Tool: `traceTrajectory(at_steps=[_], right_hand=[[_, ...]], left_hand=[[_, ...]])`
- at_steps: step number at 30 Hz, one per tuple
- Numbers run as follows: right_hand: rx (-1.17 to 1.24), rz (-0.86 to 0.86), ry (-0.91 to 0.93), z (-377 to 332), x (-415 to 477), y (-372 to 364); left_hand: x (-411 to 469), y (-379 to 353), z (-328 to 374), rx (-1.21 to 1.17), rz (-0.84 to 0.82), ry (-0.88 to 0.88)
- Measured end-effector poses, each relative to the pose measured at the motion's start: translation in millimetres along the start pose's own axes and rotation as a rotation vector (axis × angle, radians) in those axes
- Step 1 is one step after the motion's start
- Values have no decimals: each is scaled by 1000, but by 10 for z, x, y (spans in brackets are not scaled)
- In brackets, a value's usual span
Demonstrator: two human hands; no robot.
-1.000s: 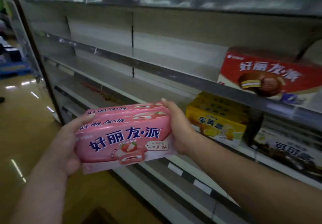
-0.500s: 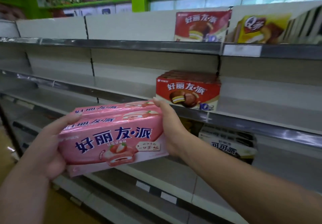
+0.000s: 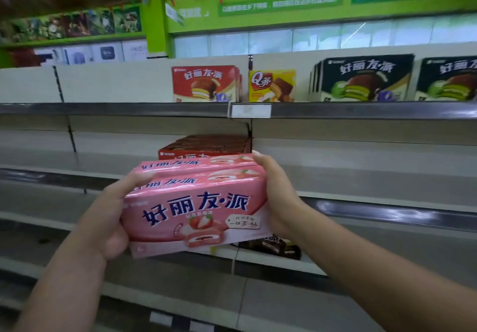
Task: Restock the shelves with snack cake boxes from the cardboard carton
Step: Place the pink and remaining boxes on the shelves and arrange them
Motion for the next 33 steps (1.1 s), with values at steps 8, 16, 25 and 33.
traceTrajectory(at_steps=[8,16,25,33], right_hand=[[29,137,126,-482,-34,1028],[71,287,151,-736,90,1930],[51,386,205,-965,500,2529],[79,384,194,-876,1030,2693]], left_hand=[[336,-1144,-37,27,-169,19],[899,-2087,-338,9,-271,94],[1475,-2735,-627,28,-355,203],[1994,-2818,-836,25,-300,225]])
Point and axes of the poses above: each hand's wrist, its own x-axis towards the middle knuckle, its own y-axis out of the back of the hand, z = x × y, the point moved 6 cm from there along x, towards the middle knuckle, and after that the axes turned 4 degrees about x, right-handed, at the moved point
